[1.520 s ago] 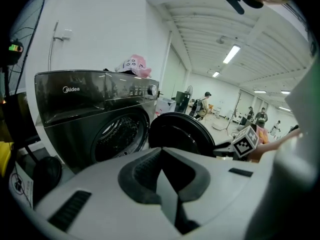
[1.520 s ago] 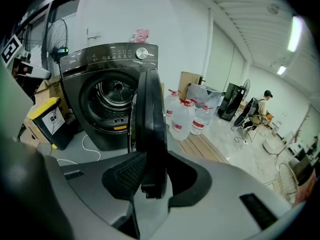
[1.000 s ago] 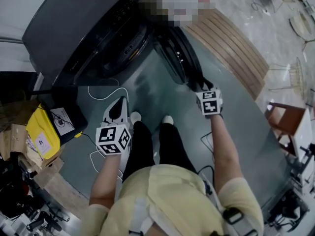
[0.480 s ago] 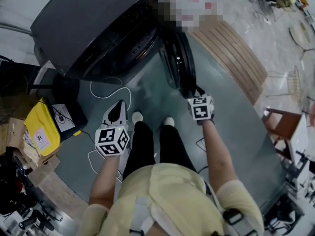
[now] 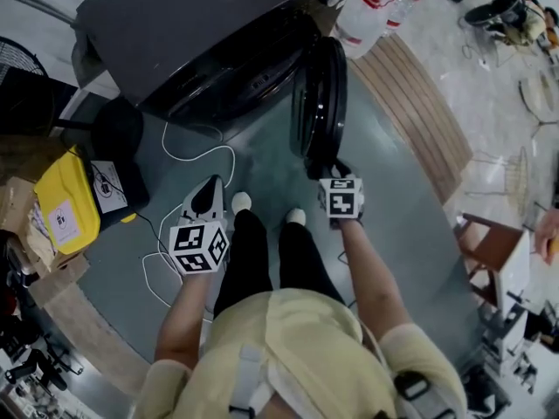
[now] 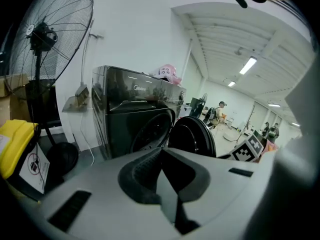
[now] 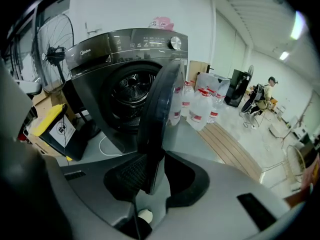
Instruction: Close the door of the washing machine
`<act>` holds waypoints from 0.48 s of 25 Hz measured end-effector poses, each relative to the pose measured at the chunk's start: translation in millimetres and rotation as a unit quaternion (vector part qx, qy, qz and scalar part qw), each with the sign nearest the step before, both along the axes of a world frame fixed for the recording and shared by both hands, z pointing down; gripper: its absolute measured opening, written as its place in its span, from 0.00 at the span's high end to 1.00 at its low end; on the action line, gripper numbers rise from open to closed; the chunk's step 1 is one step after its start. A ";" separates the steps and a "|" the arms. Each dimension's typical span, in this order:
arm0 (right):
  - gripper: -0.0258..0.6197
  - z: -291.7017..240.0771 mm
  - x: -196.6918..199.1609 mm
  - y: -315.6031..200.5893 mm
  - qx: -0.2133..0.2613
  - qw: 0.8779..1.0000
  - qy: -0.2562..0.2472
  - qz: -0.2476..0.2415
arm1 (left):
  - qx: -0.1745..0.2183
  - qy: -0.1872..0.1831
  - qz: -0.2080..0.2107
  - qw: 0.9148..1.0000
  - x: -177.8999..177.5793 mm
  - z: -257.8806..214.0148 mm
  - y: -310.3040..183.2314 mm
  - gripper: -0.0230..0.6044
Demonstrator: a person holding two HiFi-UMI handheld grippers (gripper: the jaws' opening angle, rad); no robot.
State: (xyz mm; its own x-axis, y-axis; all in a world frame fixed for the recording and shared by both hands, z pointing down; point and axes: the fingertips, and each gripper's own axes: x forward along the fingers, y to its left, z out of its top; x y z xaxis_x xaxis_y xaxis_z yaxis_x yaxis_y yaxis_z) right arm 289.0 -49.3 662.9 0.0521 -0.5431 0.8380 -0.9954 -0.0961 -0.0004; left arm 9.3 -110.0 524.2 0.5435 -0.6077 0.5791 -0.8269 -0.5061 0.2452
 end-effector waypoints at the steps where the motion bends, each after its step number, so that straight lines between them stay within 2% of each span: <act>1: 0.82 0.0 -4.3 -1.4 -0.001 1.000 -0.005 0.007 | -0.001 0.000 -0.007 1.000 -5.4 0.4 0.2 0.96; 8: 0.82 -0.2 -38.6 -19.5 -0.008 0.998 -0.030 0.051 | -0.003 0.000 -0.054 0.999 -44.9 5.3 -1.3 0.96; 12: 0.82 1.6 -44.1 -27.3 -0.019 0.998 -0.002 0.058 | -0.005 0.004 -0.075 0.997 -62.7 9.0 0.0 0.96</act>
